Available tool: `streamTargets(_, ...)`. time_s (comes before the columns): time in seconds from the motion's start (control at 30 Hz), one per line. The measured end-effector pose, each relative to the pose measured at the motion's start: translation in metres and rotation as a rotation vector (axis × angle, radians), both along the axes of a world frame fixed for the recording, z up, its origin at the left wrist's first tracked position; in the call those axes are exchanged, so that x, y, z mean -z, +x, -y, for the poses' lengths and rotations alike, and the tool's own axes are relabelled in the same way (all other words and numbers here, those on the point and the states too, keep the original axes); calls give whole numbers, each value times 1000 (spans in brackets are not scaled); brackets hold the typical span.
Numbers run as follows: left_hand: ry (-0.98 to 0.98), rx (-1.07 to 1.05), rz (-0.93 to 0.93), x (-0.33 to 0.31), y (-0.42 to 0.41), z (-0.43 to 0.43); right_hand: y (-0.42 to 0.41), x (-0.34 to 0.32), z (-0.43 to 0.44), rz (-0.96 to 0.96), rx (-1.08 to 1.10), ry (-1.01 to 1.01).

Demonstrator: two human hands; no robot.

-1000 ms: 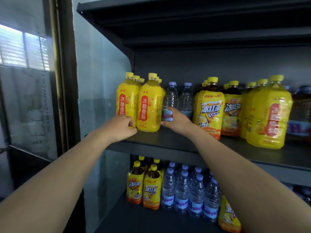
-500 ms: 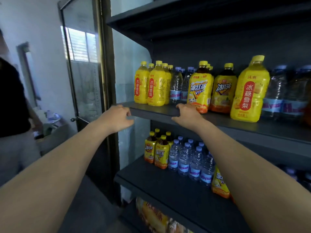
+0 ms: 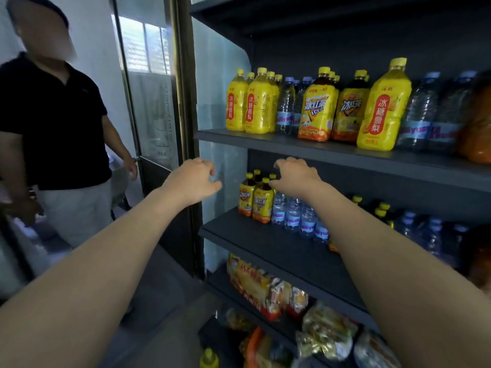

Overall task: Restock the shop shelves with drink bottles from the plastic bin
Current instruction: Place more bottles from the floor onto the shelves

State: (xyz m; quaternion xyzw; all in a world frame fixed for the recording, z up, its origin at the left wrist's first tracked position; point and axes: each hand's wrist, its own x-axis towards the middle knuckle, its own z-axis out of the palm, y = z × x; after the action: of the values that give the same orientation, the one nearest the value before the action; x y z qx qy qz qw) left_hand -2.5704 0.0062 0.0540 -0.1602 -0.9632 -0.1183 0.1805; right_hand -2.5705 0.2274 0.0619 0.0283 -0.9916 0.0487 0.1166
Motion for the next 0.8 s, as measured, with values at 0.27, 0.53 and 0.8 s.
streamTargets(0.27,51,91,40,43,59,-23,85,37,-16,55,95,-22)
streamTargets(0.53,32,127,67,82,102,-65,132,88,-65,111,135,-69)
streamTargets(0.8,61,67,111,130,125,-134,140,143,-125,189,64,-60)
